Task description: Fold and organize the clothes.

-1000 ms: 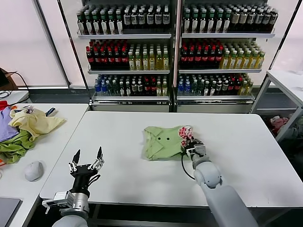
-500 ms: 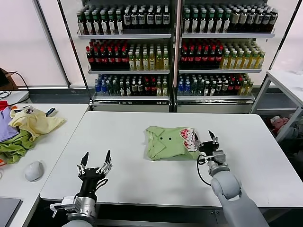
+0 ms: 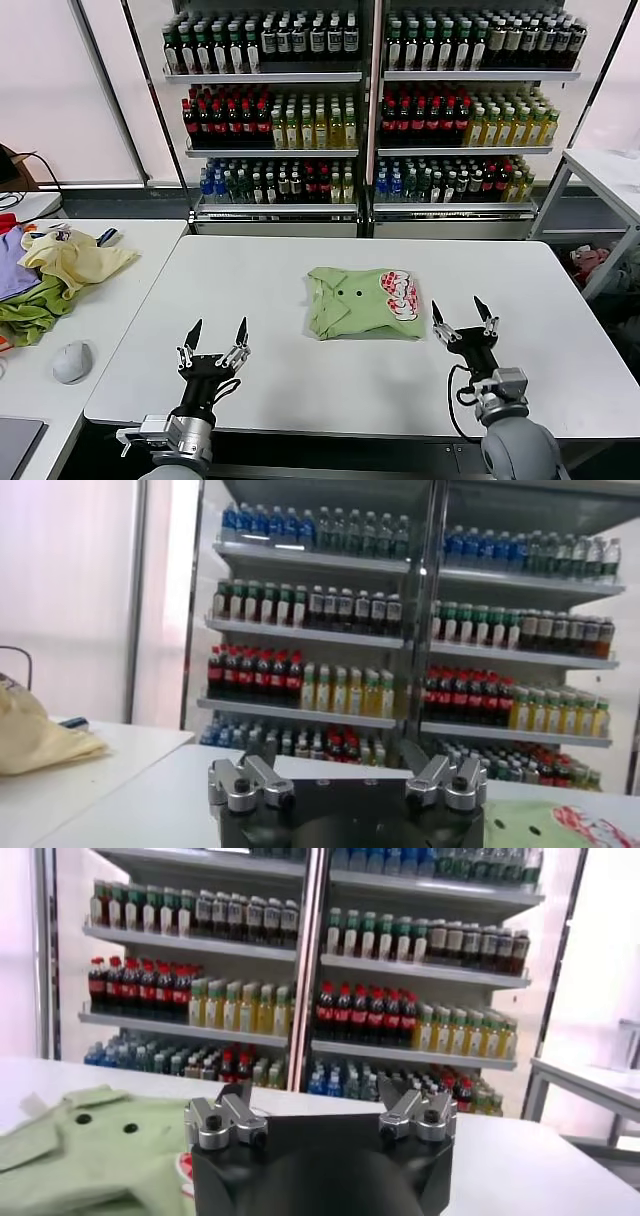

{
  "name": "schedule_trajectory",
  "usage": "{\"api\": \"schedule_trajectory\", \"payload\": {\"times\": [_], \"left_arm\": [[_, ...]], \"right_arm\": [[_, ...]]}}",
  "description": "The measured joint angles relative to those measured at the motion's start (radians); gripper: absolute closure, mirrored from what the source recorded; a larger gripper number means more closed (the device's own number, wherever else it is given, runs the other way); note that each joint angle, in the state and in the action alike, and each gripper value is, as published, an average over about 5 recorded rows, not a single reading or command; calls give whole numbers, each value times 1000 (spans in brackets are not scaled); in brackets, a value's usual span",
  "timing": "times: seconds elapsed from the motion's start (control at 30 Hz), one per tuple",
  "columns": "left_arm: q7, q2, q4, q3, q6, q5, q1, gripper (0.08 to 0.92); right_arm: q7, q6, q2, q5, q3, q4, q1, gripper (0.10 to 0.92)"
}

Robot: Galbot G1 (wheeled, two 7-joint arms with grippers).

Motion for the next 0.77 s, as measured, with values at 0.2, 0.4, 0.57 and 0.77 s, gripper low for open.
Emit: {"api": "schedule_trajectory", "payload": {"times": [0.2, 0.4, 0.57, 0.77], "left_arm": [[7, 3, 1, 7, 7, 0, 0, 177], [12, 2, 3, 12, 17, -4, 2, 177], [14, 0, 11, 14, 21, -4, -1, 177], [18, -1, 14, 16, 25, -5, -1, 177]], "right_arm": [[6, 21, 16, -30, 23, 54, -75, 203], [16, 30, 19, -41, 47, 82, -109, 203], [23, 33, 21, -43, 59, 99, -126, 203], [28, 43, 26, -44, 63, 112, -141, 203]]}}
